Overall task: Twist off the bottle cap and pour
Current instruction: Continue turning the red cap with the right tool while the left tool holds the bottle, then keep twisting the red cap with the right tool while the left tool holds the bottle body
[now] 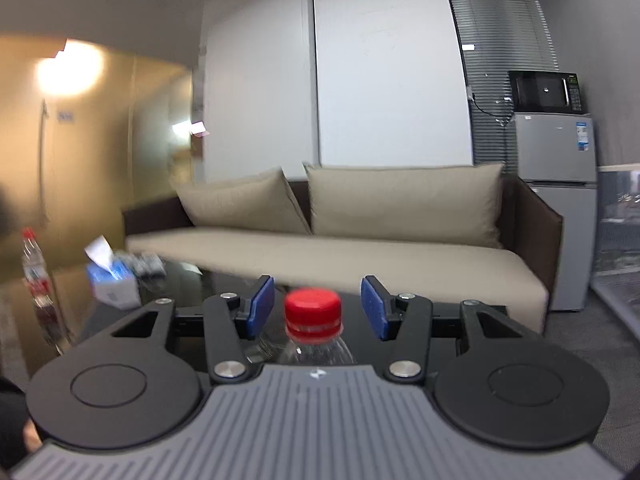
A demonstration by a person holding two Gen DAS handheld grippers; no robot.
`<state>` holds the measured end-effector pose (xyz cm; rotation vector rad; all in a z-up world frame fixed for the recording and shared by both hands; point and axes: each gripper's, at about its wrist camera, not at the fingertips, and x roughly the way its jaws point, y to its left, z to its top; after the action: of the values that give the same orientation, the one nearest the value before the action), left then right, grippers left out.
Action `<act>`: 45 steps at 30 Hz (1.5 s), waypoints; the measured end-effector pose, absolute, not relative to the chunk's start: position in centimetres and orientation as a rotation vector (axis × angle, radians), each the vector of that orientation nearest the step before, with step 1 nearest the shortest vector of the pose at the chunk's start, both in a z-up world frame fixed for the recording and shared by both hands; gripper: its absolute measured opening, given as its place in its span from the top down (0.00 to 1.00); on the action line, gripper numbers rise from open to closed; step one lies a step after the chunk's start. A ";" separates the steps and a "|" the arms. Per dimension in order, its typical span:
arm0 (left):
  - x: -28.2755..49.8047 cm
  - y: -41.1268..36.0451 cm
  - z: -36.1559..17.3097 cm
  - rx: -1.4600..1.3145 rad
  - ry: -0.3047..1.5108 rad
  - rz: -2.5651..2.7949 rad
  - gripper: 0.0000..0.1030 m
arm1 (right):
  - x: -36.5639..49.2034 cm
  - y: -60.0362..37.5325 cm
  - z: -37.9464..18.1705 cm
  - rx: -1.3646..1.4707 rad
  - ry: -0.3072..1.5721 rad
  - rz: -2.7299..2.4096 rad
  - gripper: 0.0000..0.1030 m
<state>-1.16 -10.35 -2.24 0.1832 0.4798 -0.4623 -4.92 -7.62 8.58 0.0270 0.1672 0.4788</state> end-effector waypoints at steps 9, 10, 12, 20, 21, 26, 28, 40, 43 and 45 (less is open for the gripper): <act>-1.2 -10.2 -2.2 0.183 0.481 -0.467 0.45 | -4.9 -7.1 8.6 -0.002 0.146 0.489 0.69; -1.2 -10.2 -2.2 0.183 0.481 -0.467 0.45 | -4.7 -7.3 8.6 -0.007 0.146 0.505 0.69; -1.2 -10.1 -2.2 0.182 0.481 -0.468 0.45 | -4.5 -7.6 8.6 -0.015 0.147 0.534 0.69; -1.3 -10.0 -2.2 0.183 0.477 -0.471 0.45 | -2.6 -9.8 8.5 -0.040 0.146 0.731 0.69; -1.3 -10.0 -2.2 0.179 0.478 -0.470 0.45 | -2.4 -9.9 8.6 -0.017 0.156 0.730 0.69; -1.5 -10.1 -2.2 0.190 0.477 -0.464 0.45 | -3.4 -7.5 8.9 -0.026 0.180 0.592 0.62; -1.5 -10.0 -2.2 0.188 0.478 -0.463 0.45 | -3.5 -6.5 8.9 -0.043 0.187 0.546 0.62; -1.0 -9.9 -2.2 0.190 0.478 -0.468 0.45 | -2.8 -6.0 9.3 -0.042 0.186 0.525 0.69; -1.0 -9.9 -2.2 0.192 0.476 -0.471 0.45 | -2.5 -6.4 9.2 -0.051 0.179 0.575 0.69; -0.9 -9.8 -2.3 0.194 0.475 -0.473 0.45 | -2.2 -7.0 9.1 -0.059 0.170 0.624 0.69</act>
<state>-0.95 -9.85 -2.25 0.1936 0.4749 -0.4730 -2.19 -6.98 9.05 -0.0590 0.1700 0.6239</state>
